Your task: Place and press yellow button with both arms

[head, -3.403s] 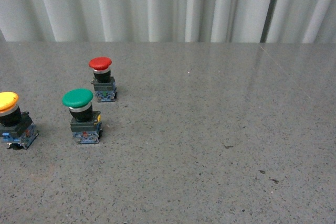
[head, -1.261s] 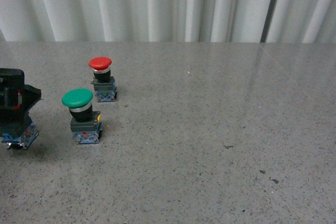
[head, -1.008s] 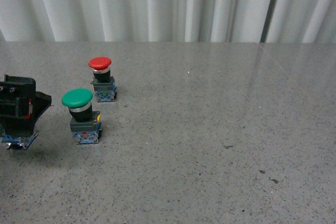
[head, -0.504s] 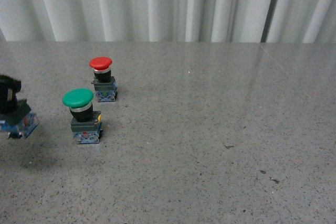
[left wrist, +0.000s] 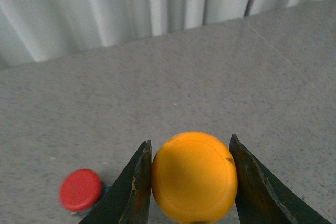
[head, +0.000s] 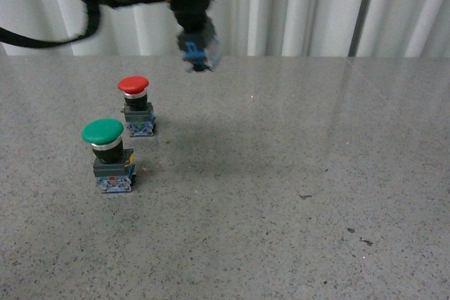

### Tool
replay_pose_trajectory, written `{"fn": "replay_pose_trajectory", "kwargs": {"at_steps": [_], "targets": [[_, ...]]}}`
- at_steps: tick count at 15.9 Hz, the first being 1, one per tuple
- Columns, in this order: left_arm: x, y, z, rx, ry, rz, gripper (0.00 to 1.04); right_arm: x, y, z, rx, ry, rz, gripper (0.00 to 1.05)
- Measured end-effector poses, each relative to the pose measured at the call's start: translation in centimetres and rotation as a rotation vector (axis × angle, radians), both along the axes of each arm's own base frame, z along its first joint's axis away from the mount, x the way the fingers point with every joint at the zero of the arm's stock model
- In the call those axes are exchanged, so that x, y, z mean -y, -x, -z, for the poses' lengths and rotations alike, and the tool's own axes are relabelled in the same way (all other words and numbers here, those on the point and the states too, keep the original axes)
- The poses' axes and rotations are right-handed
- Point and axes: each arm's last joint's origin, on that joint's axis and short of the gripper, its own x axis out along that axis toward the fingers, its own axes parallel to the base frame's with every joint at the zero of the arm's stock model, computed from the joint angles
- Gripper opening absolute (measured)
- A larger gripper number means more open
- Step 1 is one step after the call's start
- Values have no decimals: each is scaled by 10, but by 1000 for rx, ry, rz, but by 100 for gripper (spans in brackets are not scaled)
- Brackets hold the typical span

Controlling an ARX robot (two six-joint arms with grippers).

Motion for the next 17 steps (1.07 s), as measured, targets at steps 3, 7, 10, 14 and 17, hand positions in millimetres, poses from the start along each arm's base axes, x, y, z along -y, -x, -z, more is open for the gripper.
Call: {"fn": "replay_pose_trajectory", "kwargs": {"at_steps": [3,7,10,14,17], "targets": [[39,-1,33,-99,17,6,35,0,0,0,0,0,0,98],[49,-2,66,-181,36,-32,35,0,0,0,0,0,0,98],[60,10,81,-218,15,-31,35,0,0,0,0,0,0,98],[61,14,85,-219,-1,-38,35,0,0,0,0,0,0,98],[61,14,85,-222,2,-39,50,0,0,0,0,0,0,98]]}}
